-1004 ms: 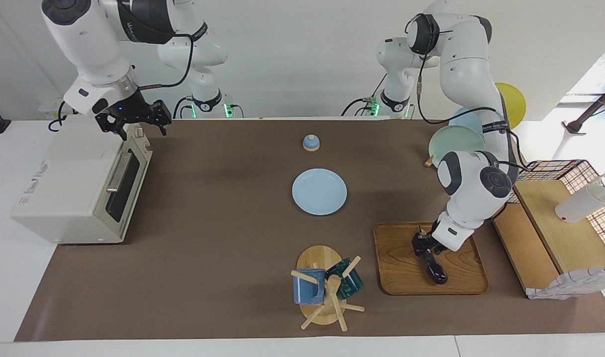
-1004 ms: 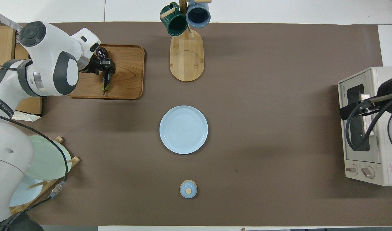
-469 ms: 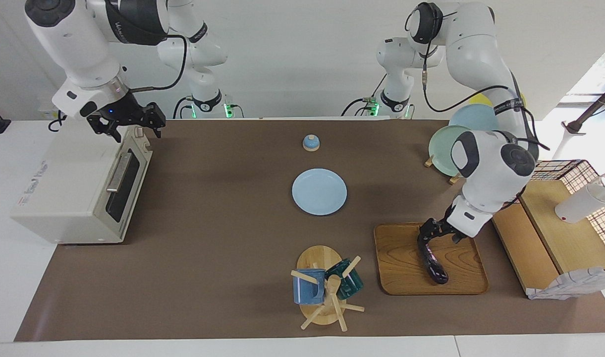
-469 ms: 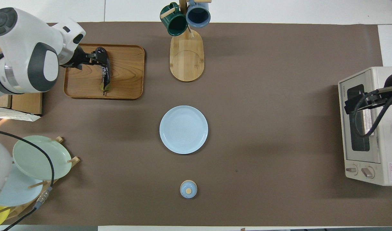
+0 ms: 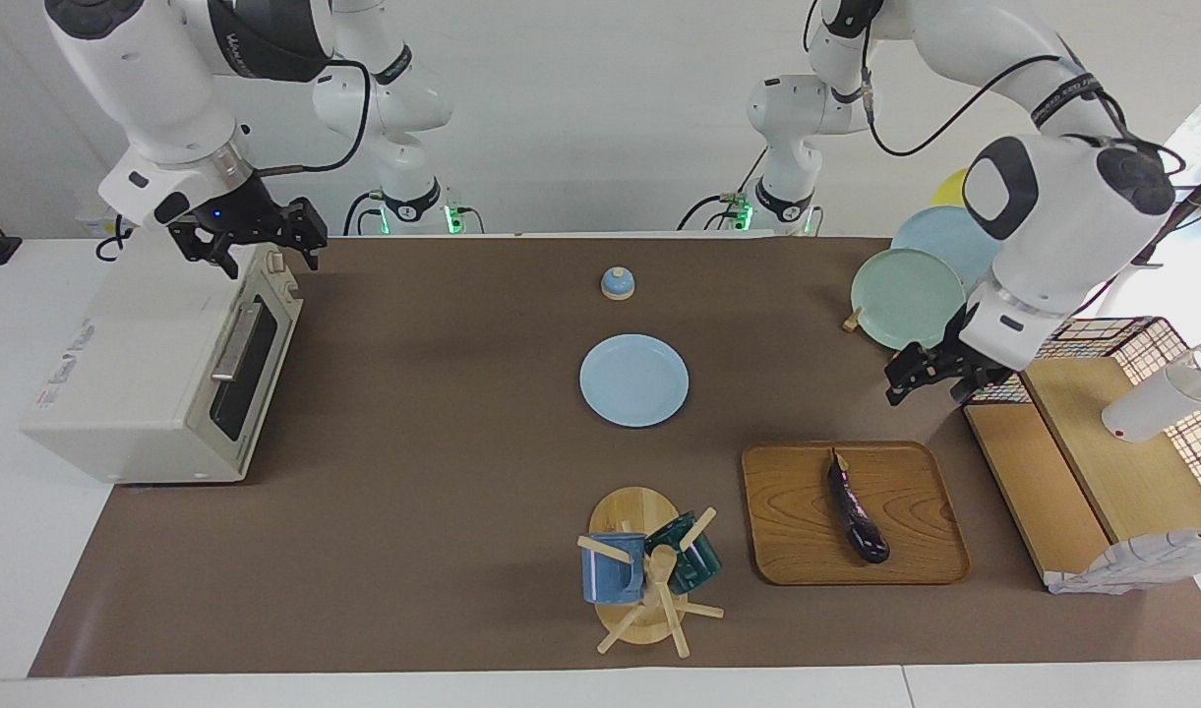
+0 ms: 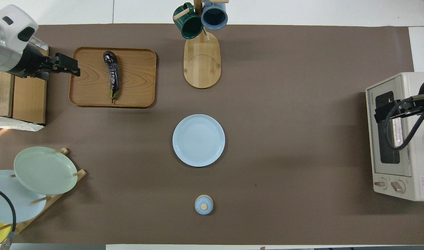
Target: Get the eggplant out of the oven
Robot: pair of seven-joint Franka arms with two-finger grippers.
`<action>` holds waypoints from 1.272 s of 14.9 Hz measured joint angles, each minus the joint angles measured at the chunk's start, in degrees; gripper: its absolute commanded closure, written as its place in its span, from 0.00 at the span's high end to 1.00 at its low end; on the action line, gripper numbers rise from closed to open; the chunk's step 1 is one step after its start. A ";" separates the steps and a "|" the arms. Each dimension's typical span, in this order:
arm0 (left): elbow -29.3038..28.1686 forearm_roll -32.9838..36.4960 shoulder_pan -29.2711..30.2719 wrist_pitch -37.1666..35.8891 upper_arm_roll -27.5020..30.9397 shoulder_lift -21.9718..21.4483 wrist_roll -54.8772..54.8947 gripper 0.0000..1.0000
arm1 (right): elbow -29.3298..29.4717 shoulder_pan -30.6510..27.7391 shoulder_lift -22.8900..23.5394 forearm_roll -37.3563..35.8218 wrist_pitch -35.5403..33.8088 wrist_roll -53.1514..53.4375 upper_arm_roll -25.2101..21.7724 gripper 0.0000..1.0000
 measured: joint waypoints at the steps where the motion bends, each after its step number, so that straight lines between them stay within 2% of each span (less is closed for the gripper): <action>1: -0.01 0.29 0.06 -2.42 0.10 -1.94 0.00 1.00 | 0.00 -0.09 -0.14 0.00 0.00 0.01 -0.08 1.00; 6: -0.67 2.49 0.17 -12.69 0.23 -9.53 -0.02 1.00 | 0.00 -0.11 -0.44 0.00 0.00 0.02 -0.29 1.00; 11: -7.51 2.61 2.36 -14.31 0.28 -15.67 0.07 1.00 | 0.00 -0.11 -0.45 0.00 0.00 0.03 -0.30 1.00; 19: -10.59 2.60 2.38 -15.03 -2.09 -16.61 0.07 1.00 | 0.01 -1.47 -0.55 0.00 0.00 0.06 -0.48 1.00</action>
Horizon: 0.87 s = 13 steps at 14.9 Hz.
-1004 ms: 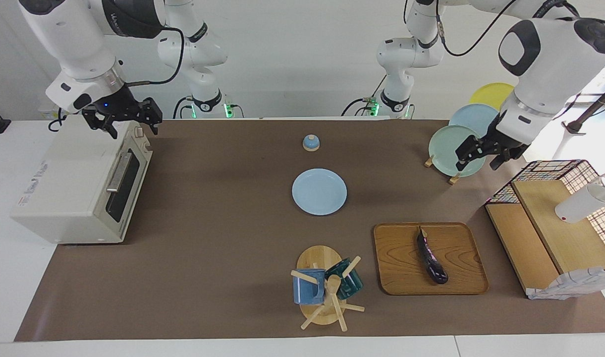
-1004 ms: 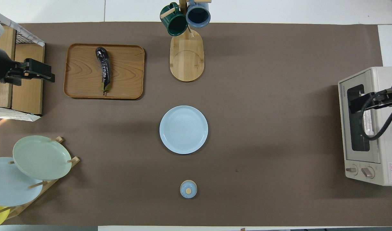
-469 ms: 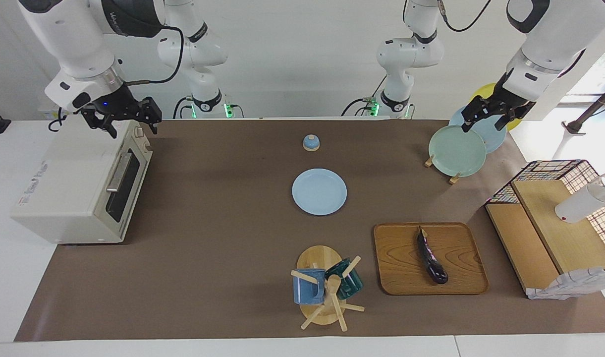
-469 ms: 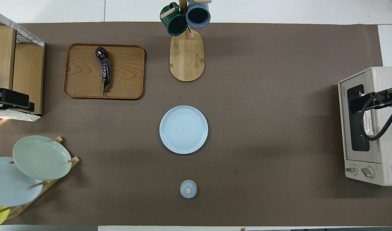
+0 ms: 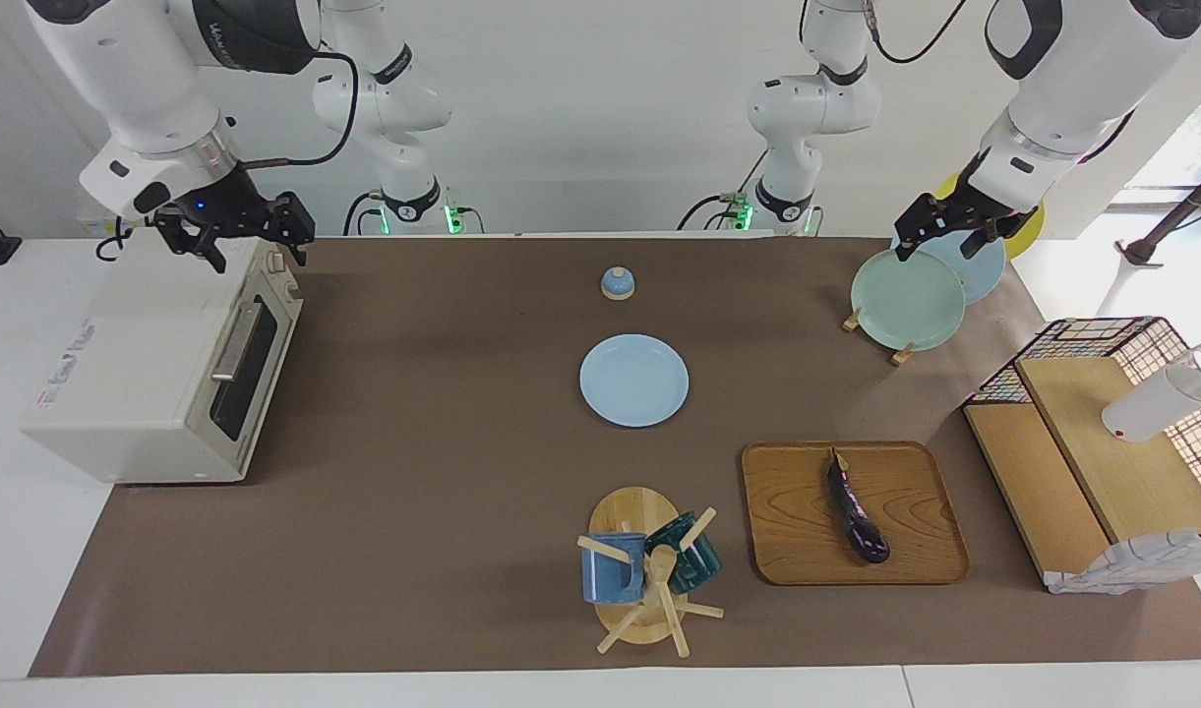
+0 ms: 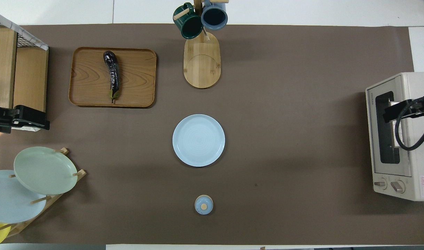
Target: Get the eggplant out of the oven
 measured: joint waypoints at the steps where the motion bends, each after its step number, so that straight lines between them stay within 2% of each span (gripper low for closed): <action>1: -0.16 0.00 -0.02 0.04 -0.23 0.00 0.00 1.00 | 0.00 -0.13 0.00 0.00 0.00 0.00 0.00 1.00; 13: -0.81 0.00 2.26 0.67 -3.45 0.02 0.00 1.00 | 0.00 -0.05 -0.01 0.00 0.00 0.00 0.19 1.00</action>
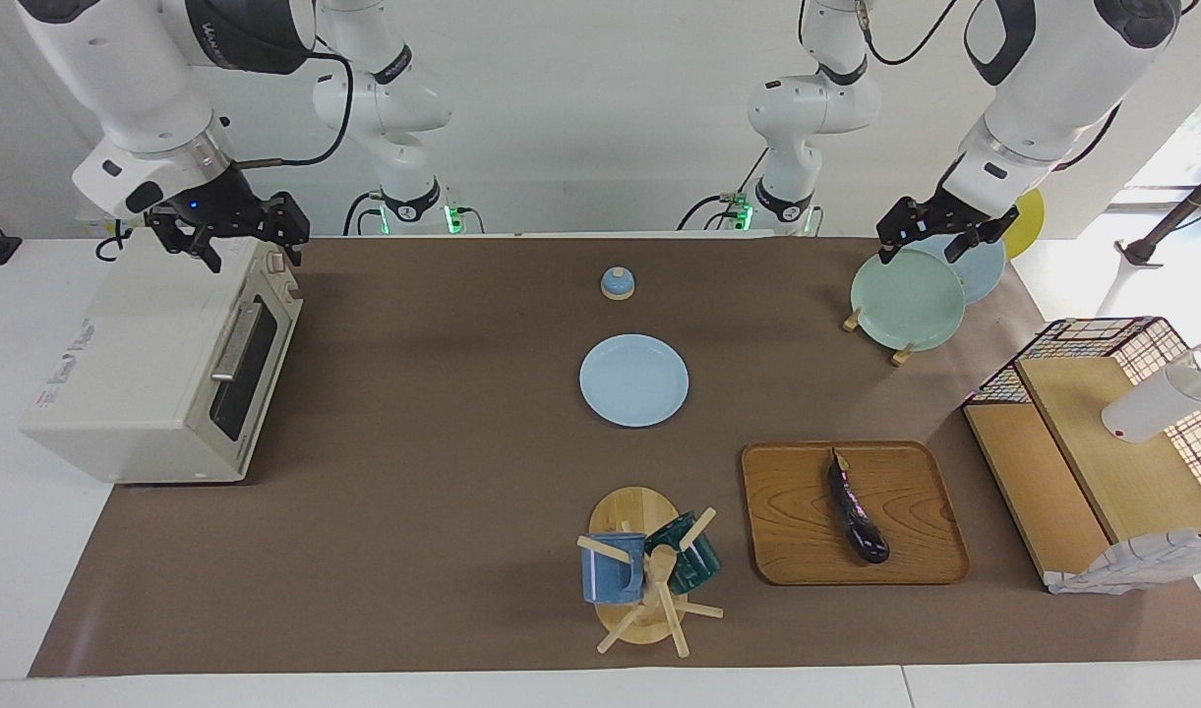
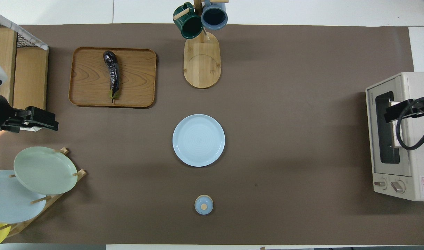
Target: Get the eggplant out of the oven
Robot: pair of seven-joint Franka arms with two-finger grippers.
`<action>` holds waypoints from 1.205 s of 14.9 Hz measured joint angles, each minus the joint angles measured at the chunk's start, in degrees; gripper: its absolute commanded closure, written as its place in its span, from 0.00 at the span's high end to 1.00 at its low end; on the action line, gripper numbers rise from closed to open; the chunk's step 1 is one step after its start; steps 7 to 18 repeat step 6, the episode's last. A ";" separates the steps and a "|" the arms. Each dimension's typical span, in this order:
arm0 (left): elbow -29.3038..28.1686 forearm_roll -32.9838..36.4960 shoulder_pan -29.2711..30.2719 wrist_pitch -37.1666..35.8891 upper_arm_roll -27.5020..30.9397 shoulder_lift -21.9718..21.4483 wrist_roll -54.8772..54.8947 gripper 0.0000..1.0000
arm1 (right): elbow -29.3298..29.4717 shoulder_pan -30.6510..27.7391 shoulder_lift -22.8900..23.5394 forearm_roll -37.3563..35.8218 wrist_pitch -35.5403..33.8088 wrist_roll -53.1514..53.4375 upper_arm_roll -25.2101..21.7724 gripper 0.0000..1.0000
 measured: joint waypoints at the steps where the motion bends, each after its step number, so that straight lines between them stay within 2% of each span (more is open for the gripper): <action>1: 0.00 0.00 0.04 0.00 0.00 0.00 0.00 1.00 | 0.00 0.00 0.00 0.00 0.00 0.00 -0.01 1.00; 18: -0.02 0.00 0.41 0.03 0.03 0.00 0.00 1.00 | 0.00 0.00 0.00 0.00 0.00 0.00 -0.01 1.00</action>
